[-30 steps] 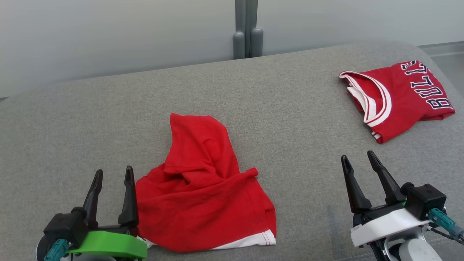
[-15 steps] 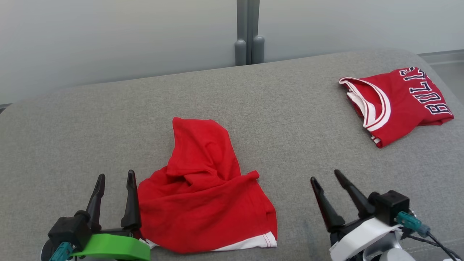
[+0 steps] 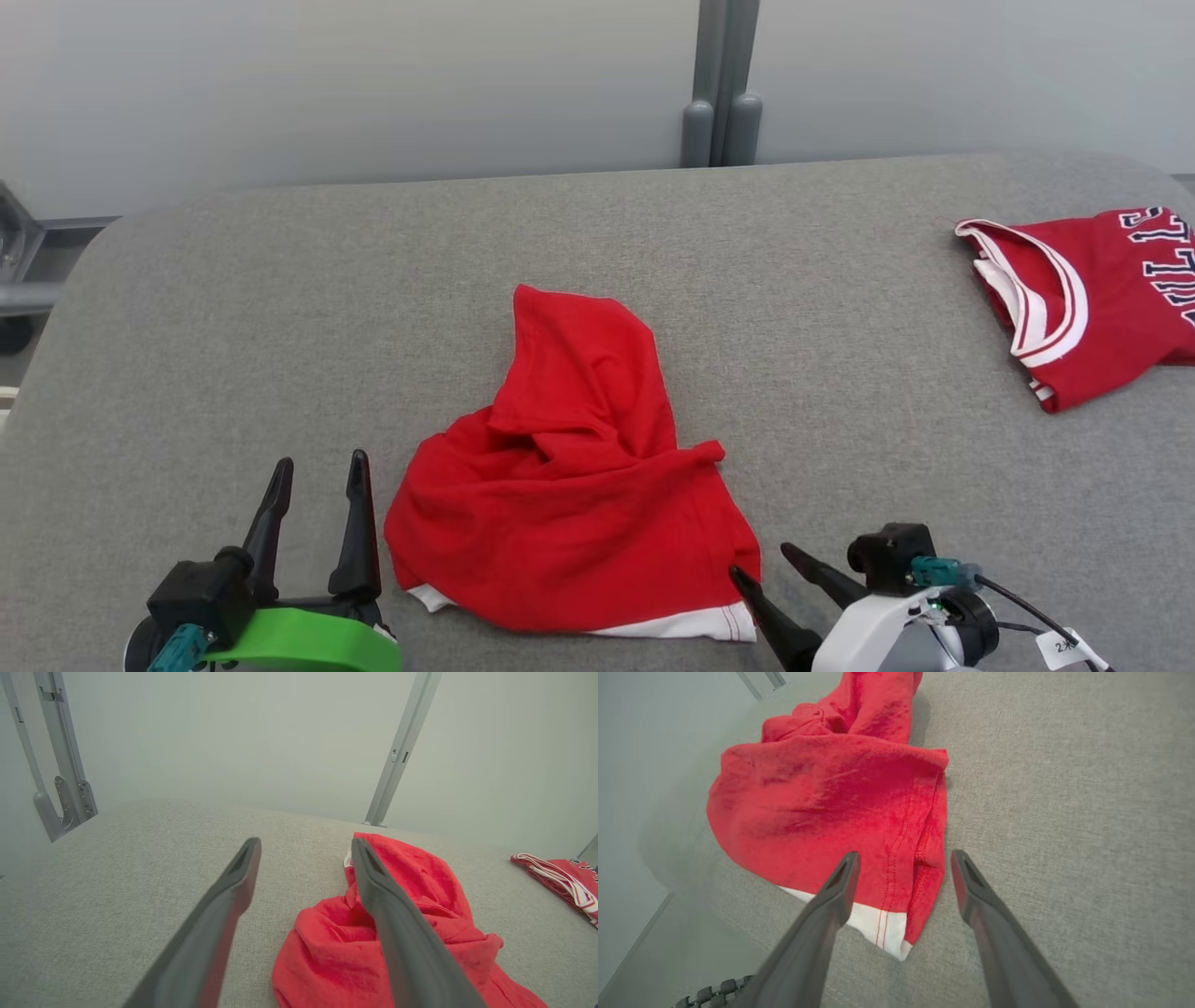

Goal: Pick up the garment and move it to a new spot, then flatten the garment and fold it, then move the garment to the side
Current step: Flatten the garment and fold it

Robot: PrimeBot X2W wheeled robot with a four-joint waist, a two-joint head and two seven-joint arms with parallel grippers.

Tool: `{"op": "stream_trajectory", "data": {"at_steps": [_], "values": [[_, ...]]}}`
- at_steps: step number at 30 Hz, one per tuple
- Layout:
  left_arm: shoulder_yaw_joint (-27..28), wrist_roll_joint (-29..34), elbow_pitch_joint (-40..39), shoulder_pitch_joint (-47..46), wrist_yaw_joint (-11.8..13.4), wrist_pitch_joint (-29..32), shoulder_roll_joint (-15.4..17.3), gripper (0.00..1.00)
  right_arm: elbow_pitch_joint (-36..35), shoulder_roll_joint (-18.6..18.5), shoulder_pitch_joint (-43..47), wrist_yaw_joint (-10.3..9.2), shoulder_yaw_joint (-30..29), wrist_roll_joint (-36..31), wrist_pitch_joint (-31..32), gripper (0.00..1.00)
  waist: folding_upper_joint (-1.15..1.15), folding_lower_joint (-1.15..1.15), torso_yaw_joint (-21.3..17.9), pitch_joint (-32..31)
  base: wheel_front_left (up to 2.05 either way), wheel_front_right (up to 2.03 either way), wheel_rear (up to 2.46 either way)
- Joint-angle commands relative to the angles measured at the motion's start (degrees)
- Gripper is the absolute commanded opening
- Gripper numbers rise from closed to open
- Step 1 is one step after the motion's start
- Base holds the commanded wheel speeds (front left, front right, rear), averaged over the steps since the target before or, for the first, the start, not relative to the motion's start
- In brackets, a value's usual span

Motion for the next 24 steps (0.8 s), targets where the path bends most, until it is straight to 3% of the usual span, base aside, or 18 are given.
{"op": "stream_trajectory", "data": {"at_steps": [1,12,24], "values": [[0.08,0.02,0.24,-0.47,0.0,0.05,-0.01,1.0,0.62,-0.18,-0.4,0.0,0.33,0.85,0.45,1.0,0.0,0.0,1.52,0.29,0.0,0.0,0.0],[-0.12,-0.64,0.98,-1.12,-0.21,0.16,0.04,1.0,6.77,0.71,-2.48,0.0,2.55,2.24,2.85,1.0,0.0,0.0,3.81,0.74,0.0,0.0,0.0],[-0.61,-1.12,1.24,-1.85,-0.41,0.39,0.21,1.0,13.95,3.66,-3.91,-0.01,0.52,-0.34,5.04,1.0,0.0,0.0,5.41,1.57,0.0,0.0,0.0]]}}
